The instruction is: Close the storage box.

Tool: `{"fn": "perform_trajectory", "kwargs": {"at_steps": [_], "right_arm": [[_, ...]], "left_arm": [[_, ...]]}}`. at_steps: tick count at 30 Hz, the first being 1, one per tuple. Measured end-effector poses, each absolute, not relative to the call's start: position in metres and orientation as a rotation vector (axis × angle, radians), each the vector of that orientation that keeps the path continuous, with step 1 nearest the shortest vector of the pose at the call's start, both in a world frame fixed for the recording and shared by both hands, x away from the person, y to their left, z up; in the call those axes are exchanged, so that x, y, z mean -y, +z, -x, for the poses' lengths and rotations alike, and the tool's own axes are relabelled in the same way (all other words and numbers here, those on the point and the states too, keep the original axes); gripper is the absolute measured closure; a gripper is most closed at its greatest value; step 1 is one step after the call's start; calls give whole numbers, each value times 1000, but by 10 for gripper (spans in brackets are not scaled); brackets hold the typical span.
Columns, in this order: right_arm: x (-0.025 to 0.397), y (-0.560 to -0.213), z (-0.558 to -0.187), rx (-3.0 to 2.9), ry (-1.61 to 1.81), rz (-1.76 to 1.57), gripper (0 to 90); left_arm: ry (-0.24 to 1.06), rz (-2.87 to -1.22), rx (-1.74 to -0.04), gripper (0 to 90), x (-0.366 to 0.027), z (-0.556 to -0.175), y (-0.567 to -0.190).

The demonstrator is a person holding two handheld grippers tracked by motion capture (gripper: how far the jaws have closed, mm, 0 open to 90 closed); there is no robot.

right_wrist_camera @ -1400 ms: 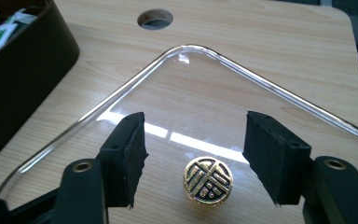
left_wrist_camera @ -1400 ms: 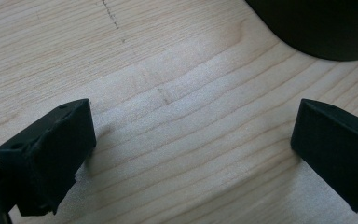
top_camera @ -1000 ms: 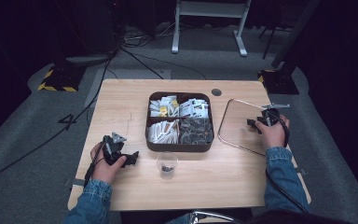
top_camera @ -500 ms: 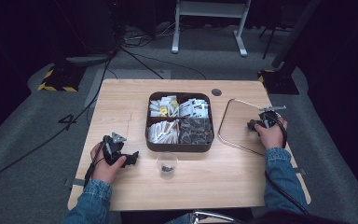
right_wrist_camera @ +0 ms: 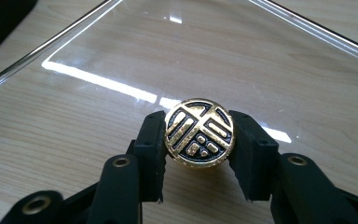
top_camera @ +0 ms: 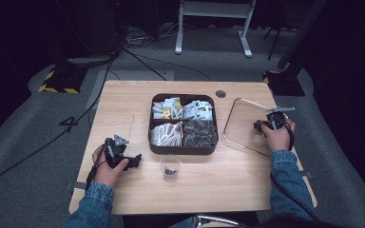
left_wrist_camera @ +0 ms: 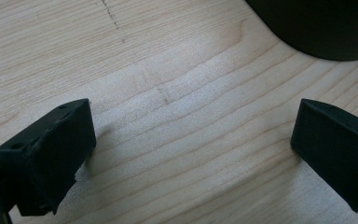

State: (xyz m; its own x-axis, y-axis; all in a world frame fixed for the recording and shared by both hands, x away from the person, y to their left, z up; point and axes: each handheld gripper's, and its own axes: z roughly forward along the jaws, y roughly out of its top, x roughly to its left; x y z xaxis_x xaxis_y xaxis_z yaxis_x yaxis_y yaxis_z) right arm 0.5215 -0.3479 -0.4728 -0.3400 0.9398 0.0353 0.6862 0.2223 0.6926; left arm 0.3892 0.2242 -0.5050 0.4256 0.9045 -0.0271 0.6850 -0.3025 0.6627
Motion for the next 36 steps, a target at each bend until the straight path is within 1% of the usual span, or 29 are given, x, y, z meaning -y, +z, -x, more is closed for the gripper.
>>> {"fn": "perform_trajectory", "kwargs": {"at_steps": [14,23,36], "right_arm": [[342,-450,-515,-2064,961,-1444,588],[335,-426,-507,-2032,1031,-1387,589],[325,-408,-499,-2021,1073,-1350,588]], "left_arm": [[474,-2082,-1337,2,-224,-389,-505],[475,-2083,-1336,2,-224,-389,-505],[475,-2083,-1336,2,-224,-389,-505]]}}
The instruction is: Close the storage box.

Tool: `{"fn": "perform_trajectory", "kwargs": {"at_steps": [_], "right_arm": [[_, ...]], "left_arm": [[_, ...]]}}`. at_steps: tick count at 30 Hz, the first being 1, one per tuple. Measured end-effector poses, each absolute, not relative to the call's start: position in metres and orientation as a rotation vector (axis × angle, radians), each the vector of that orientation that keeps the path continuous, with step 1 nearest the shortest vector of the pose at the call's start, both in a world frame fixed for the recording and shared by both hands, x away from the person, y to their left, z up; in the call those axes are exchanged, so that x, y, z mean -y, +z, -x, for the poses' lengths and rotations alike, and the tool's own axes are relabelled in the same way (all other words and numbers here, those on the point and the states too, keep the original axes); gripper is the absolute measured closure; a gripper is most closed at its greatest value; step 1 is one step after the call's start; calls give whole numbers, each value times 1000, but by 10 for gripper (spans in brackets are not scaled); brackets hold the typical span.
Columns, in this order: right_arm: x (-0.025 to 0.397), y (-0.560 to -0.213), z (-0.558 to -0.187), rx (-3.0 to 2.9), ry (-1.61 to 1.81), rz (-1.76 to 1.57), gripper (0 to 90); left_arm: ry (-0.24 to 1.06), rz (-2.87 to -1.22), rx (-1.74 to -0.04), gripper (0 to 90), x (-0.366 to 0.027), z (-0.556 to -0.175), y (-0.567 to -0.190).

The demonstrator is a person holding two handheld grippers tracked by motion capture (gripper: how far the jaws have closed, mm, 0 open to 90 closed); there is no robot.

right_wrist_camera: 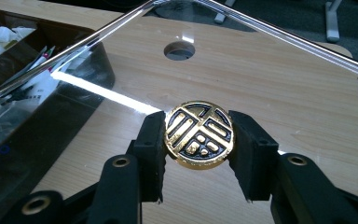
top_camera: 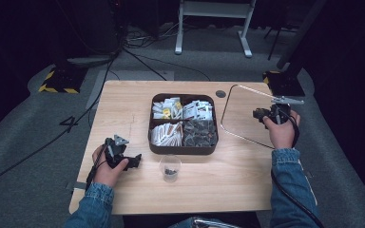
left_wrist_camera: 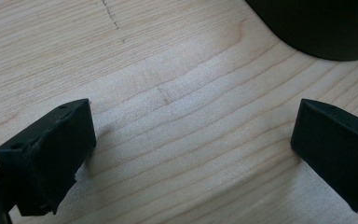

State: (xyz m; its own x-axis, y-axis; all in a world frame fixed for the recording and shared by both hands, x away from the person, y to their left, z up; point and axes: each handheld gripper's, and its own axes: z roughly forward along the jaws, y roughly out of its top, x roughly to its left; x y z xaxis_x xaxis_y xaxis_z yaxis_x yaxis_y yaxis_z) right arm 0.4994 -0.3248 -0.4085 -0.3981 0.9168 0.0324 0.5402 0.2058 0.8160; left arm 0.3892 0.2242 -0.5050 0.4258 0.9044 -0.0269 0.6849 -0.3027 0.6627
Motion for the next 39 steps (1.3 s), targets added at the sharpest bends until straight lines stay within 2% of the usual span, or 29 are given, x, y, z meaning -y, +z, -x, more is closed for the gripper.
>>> {"fn": "perform_trajectory", "kwargs": {"at_steps": [11,28,39], "right_arm": [[307,-397,-496,-2050,1108,-1331,589],[247,-371,-496,-2142,1260,-1186,588],[220,-372,-488,-2171,1290,-1141,588]], "left_arm": [[475,-2083,-1336,2,-224,-389,-505],[475,-2082,-1339,2,-224,-389,-505],[476,-2081,-1341,2,-224,-389,-505]]}}
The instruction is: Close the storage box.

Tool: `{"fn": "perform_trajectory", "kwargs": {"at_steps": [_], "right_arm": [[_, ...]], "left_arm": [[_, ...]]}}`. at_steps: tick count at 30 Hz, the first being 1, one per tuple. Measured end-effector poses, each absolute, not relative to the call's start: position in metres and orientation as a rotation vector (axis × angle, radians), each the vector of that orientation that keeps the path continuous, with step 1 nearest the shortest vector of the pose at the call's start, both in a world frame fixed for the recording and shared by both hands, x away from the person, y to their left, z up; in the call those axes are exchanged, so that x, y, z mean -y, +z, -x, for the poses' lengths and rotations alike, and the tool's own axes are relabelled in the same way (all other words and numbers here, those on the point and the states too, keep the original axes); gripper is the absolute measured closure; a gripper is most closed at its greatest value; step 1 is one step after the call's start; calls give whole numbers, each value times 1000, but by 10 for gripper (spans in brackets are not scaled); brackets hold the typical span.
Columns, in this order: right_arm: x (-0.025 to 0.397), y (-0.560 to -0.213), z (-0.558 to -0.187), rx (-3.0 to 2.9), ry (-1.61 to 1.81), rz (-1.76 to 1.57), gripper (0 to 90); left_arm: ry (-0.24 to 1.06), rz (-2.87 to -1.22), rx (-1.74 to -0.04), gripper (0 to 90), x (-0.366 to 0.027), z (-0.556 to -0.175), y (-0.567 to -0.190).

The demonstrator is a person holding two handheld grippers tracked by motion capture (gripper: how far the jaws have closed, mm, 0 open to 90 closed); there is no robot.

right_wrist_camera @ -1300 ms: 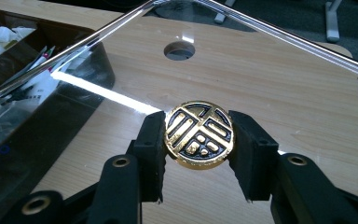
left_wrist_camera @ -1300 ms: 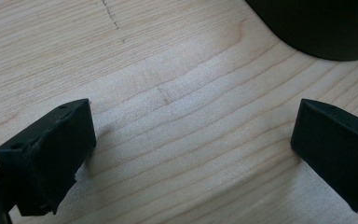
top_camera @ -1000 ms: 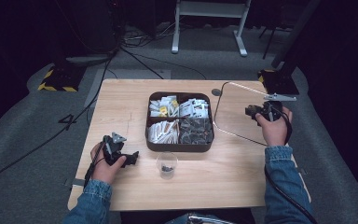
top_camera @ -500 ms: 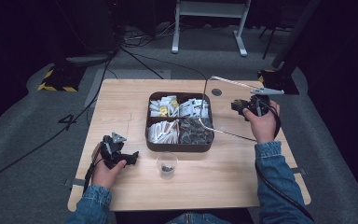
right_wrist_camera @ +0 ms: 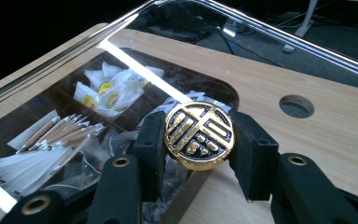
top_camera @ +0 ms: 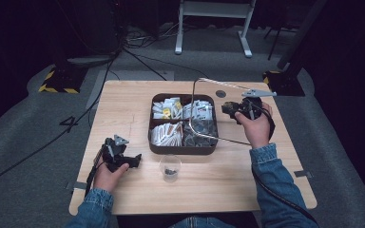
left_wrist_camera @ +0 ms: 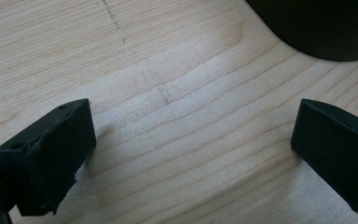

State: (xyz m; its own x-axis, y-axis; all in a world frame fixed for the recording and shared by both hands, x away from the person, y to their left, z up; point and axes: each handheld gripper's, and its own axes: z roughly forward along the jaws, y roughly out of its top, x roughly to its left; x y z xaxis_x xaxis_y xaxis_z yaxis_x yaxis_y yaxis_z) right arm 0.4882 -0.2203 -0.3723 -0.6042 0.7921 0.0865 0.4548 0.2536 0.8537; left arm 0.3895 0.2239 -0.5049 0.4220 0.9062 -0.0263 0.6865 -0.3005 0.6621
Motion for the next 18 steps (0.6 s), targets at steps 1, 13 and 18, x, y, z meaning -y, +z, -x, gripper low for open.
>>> {"fn": "perform_trajectory", "kwargs": {"at_steps": [1,13,18], "right_arm": [[215,-373,-488,-2181,1288,-1135,588],[183,-378,-489,-2225,1307,-1103,588],[167,-378,-491,-2256,1283,-1079,588]], "left_arm": [[477,-2080,-1343,2,-224,-390,-505],[481,-2075,-1349,1,-223,-390,-505],[483,-2076,-1349,2,-223,-390,-505]]}}
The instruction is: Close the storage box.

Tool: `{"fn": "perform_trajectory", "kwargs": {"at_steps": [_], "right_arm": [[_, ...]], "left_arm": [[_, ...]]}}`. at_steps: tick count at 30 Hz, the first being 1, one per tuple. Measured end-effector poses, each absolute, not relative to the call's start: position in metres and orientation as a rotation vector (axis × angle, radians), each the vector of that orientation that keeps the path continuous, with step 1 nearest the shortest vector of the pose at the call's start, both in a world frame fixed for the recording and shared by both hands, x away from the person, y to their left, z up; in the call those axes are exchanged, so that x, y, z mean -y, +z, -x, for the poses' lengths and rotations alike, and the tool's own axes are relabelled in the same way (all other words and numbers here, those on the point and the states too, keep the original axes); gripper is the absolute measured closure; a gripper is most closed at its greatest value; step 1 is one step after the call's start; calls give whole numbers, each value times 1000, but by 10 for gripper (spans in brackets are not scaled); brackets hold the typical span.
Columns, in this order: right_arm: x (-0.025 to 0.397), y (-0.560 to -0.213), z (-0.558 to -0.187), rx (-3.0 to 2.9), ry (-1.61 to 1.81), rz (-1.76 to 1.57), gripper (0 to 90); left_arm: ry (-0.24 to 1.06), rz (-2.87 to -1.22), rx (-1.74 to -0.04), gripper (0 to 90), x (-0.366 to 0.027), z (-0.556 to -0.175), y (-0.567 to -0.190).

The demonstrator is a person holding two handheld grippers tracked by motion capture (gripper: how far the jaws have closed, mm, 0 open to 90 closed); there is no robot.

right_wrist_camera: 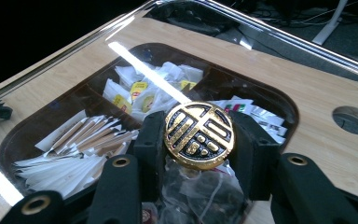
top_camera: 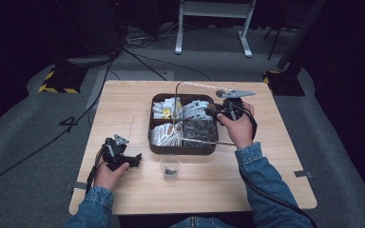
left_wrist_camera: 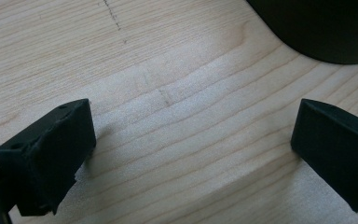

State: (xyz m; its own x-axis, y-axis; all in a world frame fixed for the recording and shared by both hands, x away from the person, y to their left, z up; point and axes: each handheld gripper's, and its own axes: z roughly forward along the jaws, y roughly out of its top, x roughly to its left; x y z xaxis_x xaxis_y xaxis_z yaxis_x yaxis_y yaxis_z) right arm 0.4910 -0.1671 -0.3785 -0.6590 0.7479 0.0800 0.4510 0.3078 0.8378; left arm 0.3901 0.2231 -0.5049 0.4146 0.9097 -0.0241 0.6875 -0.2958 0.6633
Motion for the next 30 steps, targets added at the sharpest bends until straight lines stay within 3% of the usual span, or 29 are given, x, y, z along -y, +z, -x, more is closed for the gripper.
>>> {"fn": "perform_trajectory", "kwargs": {"at_steps": [30], "right_arm": [[102,-404,-503,-2364,1147,-1004,588]], "left_arm": [[482,-2078,-1354,2,-223,-389,-505]]}}
